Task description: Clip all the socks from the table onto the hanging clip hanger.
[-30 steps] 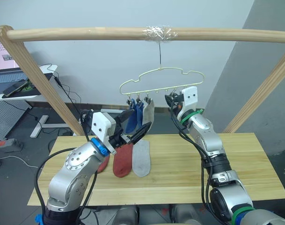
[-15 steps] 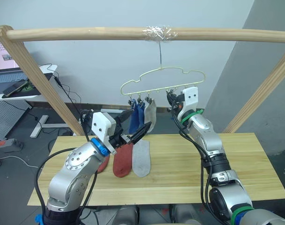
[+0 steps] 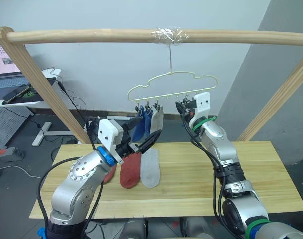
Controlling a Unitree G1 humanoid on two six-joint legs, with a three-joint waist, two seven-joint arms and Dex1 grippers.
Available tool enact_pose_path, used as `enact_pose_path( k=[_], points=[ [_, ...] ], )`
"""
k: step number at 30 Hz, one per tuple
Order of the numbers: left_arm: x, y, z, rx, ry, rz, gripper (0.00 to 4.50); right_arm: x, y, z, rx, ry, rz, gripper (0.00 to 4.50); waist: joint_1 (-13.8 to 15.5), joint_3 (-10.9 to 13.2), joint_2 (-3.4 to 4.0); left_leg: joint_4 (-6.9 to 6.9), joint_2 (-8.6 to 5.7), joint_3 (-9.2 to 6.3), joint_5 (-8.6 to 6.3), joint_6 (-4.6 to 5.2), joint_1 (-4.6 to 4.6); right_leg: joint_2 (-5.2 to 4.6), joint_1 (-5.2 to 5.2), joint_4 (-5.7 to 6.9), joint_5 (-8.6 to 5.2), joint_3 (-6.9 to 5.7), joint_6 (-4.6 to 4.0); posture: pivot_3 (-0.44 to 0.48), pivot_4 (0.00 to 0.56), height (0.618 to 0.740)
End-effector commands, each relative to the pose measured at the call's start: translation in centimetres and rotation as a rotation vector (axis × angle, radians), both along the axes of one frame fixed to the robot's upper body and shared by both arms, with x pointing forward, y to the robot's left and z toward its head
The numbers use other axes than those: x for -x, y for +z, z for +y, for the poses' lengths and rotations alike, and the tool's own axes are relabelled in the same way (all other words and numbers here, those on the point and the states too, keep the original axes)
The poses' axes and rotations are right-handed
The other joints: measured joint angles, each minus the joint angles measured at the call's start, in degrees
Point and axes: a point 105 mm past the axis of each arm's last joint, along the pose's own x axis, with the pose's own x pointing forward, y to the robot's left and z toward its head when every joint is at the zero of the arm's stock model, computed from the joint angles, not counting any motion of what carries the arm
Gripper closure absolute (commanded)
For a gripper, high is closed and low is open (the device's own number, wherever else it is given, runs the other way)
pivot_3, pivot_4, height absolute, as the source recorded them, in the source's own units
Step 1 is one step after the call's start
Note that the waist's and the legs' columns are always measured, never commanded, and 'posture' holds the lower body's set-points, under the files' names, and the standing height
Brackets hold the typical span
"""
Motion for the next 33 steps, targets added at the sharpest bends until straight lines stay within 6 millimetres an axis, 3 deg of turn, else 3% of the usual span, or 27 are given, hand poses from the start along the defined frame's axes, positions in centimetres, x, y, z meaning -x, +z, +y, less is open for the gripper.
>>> enact_pose_path(
  k=[1,21,29,33],
  points=[
    [0.5,1.0,-0.5,0.005,-0.022,-0.047,0.00,-0.1,2.6,0.6,-0.010,0.010,-0.087,2.74,0.00,0.00,0.00,0.00,0.00,0.00,0.00,0.00,0.00,0.00,0.00,0.00,0.00,0.00,0.00,0.088,0.076,0.740],
    [0.5,1.1,-0.6,0.005,-0.027,-0.045,0.00,-0.2,2.6,0.8,-0.021,0.024,-0.085,2.74,0.03,0.00,0.00,-0.01,0.00,0.00,0.00,0.00,-0.01,0.00,0.00,-0.01,0.01,0.00,-0.01,0.090,0.068,0.740],
    [0.6,0.9,-0.6,0.006,-0.027,-0.032,0.00,-0.2,2.5,0.5,-0.037,0.022,-0.071,4.49,0.01,0.00,0.00,-0.01,0.00,0.00,0.00,0.00,-0.01,0.00,-0.01,-0.01,0.01,0.00,-0.02,0.090,0.070,0.740],
    [0.4,0.1,-0.4,-0.027,-0.017,-0.001,0.00,-0.3,2.4,-0.1,-0.052,0.013,-0.053,4.49,0.01,0.00,0.00,-0.02,0.00,0.00,0.00,0.00,-0.01,0.00,-0.01,-0.02,0.01,0.00,-0.02,0.085,0.084,0.740]
  ],
)
